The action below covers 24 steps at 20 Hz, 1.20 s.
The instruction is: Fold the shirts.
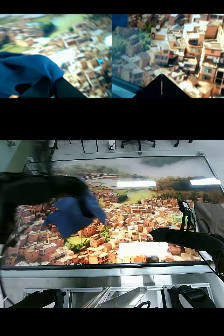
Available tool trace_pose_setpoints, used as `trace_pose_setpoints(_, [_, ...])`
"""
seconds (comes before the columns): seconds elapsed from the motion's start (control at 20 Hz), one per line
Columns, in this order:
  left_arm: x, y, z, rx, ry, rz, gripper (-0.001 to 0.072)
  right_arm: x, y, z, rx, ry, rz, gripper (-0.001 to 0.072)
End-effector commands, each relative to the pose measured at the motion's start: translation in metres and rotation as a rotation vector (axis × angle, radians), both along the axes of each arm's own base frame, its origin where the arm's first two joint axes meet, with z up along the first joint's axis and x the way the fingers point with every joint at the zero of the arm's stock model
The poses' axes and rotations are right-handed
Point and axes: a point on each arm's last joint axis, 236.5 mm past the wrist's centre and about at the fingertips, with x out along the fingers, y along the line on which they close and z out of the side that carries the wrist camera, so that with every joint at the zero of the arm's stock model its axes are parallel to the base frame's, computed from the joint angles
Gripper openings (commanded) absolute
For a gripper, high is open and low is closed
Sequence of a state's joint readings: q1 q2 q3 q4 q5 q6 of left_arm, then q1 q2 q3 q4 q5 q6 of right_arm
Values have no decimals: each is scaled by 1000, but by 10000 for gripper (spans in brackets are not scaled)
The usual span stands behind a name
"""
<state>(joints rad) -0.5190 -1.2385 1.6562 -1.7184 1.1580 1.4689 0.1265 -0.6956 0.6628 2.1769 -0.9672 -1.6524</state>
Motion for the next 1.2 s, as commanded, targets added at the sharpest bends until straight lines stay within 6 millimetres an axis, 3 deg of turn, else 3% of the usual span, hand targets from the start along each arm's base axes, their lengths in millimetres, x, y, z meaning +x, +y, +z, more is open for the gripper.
trace_pose_setpoints(0.0, [-34,-75,-59,63,152,-153,9,3,-11,2,27,31,-71,22])
trace_pose_setpoints(0.1, [-47,-102,-107,76,260,-202,10,7,-31,3,28,55,-130,26])
trace_pose_setpoints(0.15, [-53,-116,-128,53,319,-217,10,9,-42,2,34,68,-166,111])
trace_pose_setpoints(0.2, [-57,-128,-144,16,372,-221,11,9,-51,1,42,83,-198,318])
trace_pose_setpoints(0.25, [-57,-135,-153,-13,401,-219,89,8,-59,0,54,106,-223,404])
trace_pose_setpoints(0.3, [-55,-137,-155,-37,423,-211,485,6,-64,-2,63,128,-239,403])
trace_pose_setpoints(0.35, [-50,-134,-150,-59,434,-199,694,4,-68,-4,68,146,-251,403])
trace_pose_setpoints(0.45, [-30,-108,-128,-62,430,-169,696,2,-72,-7,70,168,-261,403])
trace_pose_setpoints(0.5, [-19,-83,-117,-49,434,-140,696,2,-72,-10,69,179,-257,404])
trace_pose_setpoints(0.6, [2,-18,-112,-6,465,-39,695,3,-72,-23,74,222,-261,403])
trace_pose_setpoints(0.65, [9,18,-119,17,492,31,695,3,-71,-31,83,252,-261,403])
trace_pose_setpoints(0.75, [7,86,-156,16,599,178,695,7,-67,-51,108,302,-256,403])
trace_pose_setpoints(0.85, [-8,125,-208,-77,727,280,695,7,-60,-71,121,370,-248,403])
trace_pose_setpoints(1.0, [-15,143,-272,-239,801,363,696,9,-39,-103,100,447,-196,404])
trace_pose_setpoints(1.15, [-7,141,-318,-295,851,397,695,4,-11,-134,68,514,-138,404])
